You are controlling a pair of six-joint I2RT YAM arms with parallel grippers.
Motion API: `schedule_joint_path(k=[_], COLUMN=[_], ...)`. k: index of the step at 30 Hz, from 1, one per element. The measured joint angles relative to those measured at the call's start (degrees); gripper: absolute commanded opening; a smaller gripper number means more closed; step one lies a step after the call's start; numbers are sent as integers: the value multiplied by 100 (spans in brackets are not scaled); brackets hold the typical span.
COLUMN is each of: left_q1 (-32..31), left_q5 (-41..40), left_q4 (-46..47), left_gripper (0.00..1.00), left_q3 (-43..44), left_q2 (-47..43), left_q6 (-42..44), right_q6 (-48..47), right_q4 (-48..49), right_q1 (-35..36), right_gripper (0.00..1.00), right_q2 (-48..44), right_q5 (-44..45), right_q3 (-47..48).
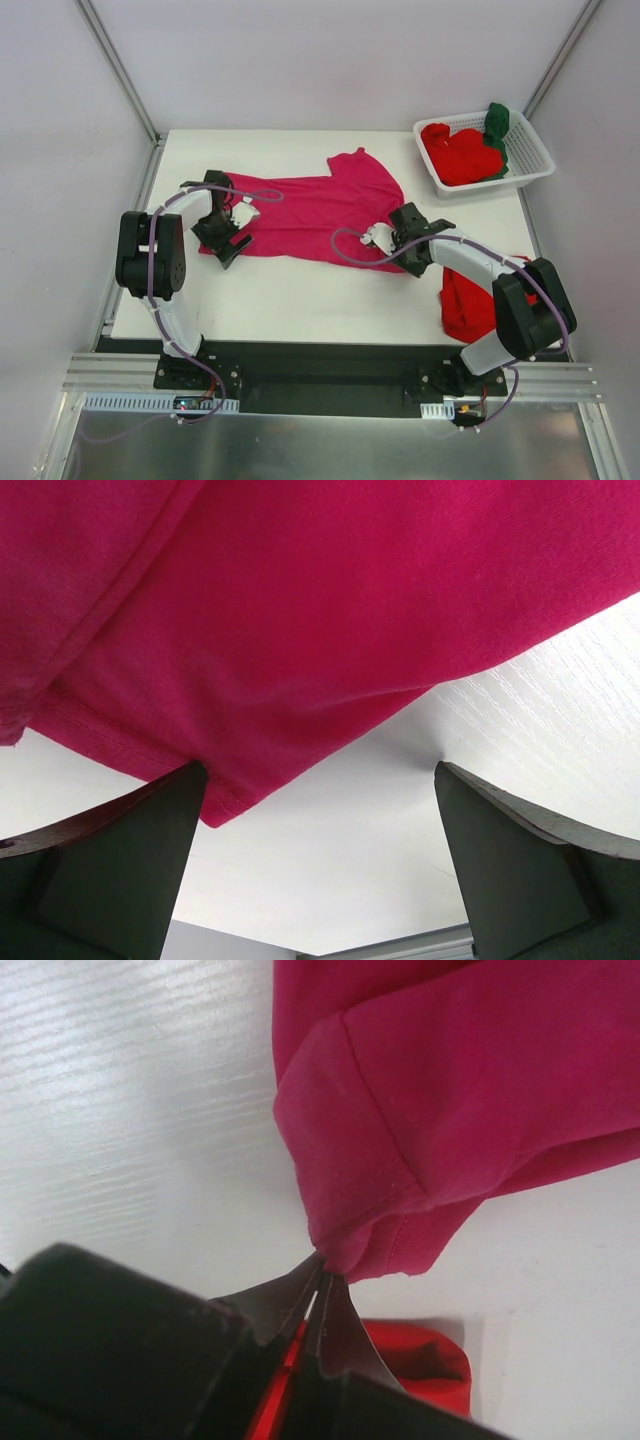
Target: Fold and stack the t-shirts
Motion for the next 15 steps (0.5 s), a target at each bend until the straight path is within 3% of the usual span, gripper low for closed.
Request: schedule_joint_path(k=[9, 12, 15], left_q1=[42, 79, 144], left_q5=[2, -26, -52], left_q4=[37, 37, 42], left_gripper=[99, 89, 87], left_q3=[0, 96, 282], left_q2=[11, 94, 227], left_q6=[63, 57, 26], right_q6=[-48, -44, -39], right_q4=[-59, -118, -175], right_q1=[-74, -74, -74], right_gripper=[1, 1, 1], right_q2=[-13, -13, -13], right_q5=[11, 9, 9], right_q3=[-15, 20, 74])
